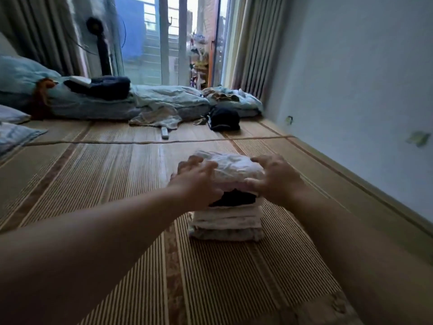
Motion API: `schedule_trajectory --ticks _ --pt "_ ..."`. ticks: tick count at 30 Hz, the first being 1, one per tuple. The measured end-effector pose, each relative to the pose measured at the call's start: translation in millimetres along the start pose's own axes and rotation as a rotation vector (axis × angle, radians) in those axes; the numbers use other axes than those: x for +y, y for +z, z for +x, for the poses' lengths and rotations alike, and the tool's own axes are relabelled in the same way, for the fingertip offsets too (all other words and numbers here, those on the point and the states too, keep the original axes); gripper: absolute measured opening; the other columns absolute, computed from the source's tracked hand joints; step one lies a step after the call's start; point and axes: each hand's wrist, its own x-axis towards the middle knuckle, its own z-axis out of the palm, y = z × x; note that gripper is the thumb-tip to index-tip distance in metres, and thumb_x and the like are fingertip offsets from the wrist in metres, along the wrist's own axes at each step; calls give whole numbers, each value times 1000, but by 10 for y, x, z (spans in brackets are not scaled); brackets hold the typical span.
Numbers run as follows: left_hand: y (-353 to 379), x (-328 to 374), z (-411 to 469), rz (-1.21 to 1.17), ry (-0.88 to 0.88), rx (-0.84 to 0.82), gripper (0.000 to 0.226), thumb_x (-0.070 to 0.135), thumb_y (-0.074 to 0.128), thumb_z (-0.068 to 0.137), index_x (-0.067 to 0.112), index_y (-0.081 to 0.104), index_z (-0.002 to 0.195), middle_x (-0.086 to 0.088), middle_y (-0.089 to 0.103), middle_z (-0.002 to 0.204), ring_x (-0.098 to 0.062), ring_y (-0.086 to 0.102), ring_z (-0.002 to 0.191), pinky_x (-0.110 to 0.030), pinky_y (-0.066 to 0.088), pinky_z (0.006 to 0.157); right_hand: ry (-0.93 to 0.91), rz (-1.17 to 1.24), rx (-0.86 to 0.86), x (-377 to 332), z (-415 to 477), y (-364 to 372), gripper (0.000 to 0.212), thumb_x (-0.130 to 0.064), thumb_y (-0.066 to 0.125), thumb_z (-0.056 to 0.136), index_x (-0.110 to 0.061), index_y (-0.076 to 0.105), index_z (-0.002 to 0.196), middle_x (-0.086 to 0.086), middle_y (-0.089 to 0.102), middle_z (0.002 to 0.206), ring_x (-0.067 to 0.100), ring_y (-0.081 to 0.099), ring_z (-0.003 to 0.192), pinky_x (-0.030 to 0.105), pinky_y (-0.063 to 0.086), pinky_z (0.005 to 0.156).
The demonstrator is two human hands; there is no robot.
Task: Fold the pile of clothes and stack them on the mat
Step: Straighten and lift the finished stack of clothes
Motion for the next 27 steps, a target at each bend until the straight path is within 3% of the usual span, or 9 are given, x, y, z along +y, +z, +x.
schedule_trajectory --ticks 4,8,10,12,15,18,23,25,27 --pt "20 -35 665 -266 -274 57 82 65 57 80 25 30 146 -16 32 145 -37 37 129 -45 37 106 184 311 -32 262 614 83 76 -56 64 81 -20 39 142 14 43 145 32 45 128 43 41 104" --pt "201 -239 1199 -539 -499 -38 80 71 52 80 18 44 139 -14 47 138 -36 52 118 -41 43 99 445 557 -181 517 1067 352 102 -41 76 77 -10 13 151 18 27 153 34 34 136 42 33 109" --pt "305 -309 1279 -598 -543 -196 72 70 51 82 21 47 134 -8 54 127 -32 56 110 -36 41 87 513 559 -407 646 1167 510 103 -52 77 69 -16 23 150 15 30 152 34 37 134 41 30 109" --pt "438 -404 1306 -643 -638 -389 72 75 54 74 23 53 124 -7 62 113 -30 58 100 -40 39 81 575 537 -622 751 1217 677 108 -73 74 52 -27 36 143 12 43 144 38 43 128 57 29 107" --pt "663 -551 1263 -746 -720 -548 79 83 62 56 21 64 105 -8 68 100 -29 61 95 -48 37 99 632 606 -753 861 1229 888 109 -75 70 49 -30 35 142 17 42 144 47 37 130 70 22 101" --pt "855 -679 1278 -793 -772 -603 107 88 66 36 19 63 118 -9 65 119 -30 58 110 -51 34 104 639 673 -798 948 1196 1061 109 -71 75 37 -27 48 133 18 52 136 46 43 125 68 23 100" --pt "999 -741 1267 -1028 -728 -666 73 80 63 54 11 74 74 -8 73 74 -22 71 61 -29 54 58 613 776 -802 976 1197 1166 78 -67 70 48 -19 67 109 11 70 107 31 63 100 51 40 97" --pt "1056 -770 1232 -1101 -687 -663 75 80 64 49 12 75 79 -8 74 81 -22 72 69 -31 56 62 597 890 -852 961 1160 1201 66 -63 66 55 -16 71 102 11 72 96 28 67 86 40 50 81" --pt "1106 -814 1215 -1150 -670 -647 78 81 62 53 14 73 93 -8 74 89 -22 71 77 -32 56 70 554 945 -883 955 1134 1230 69 -64 66 58 -16 72 107 14 71 107 32 67 98 44 48 87"
